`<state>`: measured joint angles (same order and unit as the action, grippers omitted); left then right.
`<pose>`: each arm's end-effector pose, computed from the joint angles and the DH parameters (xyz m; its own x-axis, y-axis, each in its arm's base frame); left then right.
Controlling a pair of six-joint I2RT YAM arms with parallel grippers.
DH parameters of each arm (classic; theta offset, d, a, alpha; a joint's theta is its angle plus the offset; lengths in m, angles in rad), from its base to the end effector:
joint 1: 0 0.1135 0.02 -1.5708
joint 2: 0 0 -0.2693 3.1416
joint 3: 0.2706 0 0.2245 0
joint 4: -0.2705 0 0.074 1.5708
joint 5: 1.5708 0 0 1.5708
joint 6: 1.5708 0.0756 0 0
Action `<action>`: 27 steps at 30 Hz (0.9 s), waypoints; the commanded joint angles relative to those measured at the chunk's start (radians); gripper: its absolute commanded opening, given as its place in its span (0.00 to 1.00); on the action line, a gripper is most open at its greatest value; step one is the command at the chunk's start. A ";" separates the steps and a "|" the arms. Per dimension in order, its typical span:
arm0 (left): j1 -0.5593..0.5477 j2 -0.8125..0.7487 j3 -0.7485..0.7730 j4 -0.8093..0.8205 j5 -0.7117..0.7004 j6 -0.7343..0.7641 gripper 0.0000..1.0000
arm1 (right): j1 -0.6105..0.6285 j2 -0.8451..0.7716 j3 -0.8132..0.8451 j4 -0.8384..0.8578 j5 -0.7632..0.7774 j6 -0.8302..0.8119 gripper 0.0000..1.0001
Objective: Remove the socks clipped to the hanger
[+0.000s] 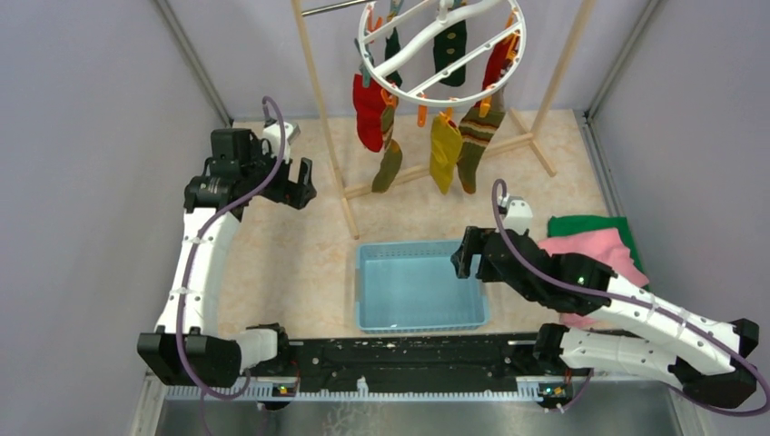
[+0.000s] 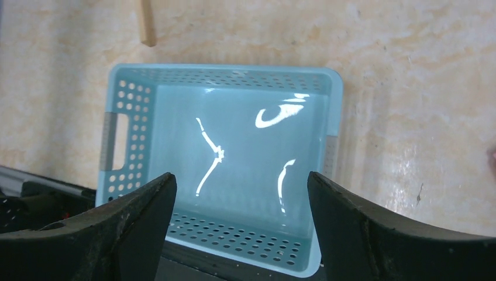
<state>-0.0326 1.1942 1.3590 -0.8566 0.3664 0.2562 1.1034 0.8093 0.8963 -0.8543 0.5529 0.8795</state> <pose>0.2349 -0.0348 0.3664 -0.5391 0.2543 -0.8029 0.4578 0.8887 -0.0259 0.1004 0.1107 0.2910 -0.6535 0.1604 -0.7398 -0.1348 0.9370 0.3222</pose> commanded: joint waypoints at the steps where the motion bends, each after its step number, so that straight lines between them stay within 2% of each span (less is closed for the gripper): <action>1: 0.004 0.028 0.031 0.071 0.131 -0.026 0.99 | 0.010 -0.009 0.146 0.059 -0.060 -0.181 0.81; 5: -0.004 0.027 0.036 0.118 0.317 -0.023 0.95 | 0.010 0.051 0.301 0.101 -0.036 -0.323 0.80; 9: -0.055 0.046 0.024 0.177 0.384 -0.043 0.92 | -0.017 0.170 0.413 0.210 0.038 -0.487 0.79; 10: -0.070 0.054 0.027 0.180 0.381 -0.042 0.92 | -0.060 0.197 0.427 0.244 -0.015 -0.518 0.79; 12: -0.094 0.074 0.036 0.178 0.384 -0.038 0.92 | -0.231 0.231 0.424 0.311 -0.170 -0.545 0.78; 15: -0.110 0.092 0.041 0.176 0.402 -0.030 0.92 | -0.419 0.255 0.366 0.431 -0.345 -0.550 0.76; 21: -0.133 0.092 0.025 0.174 0.422 -0.002 0.93 | -0.472 0.302 0.264 0.654 -0.476 -0.649 0.72; 27: -0.138 0.099 0.021 0.146 0.456 0.005 0.93 | -0.525 0.403 0.260 0.786 -0.547 -0.691 0.59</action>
<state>-0.1654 1.2968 1.3624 -0.7250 0.7624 0.2382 0.6243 1.1606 1.1404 -0.2340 0.0891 0.2398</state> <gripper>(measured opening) 0.929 0.620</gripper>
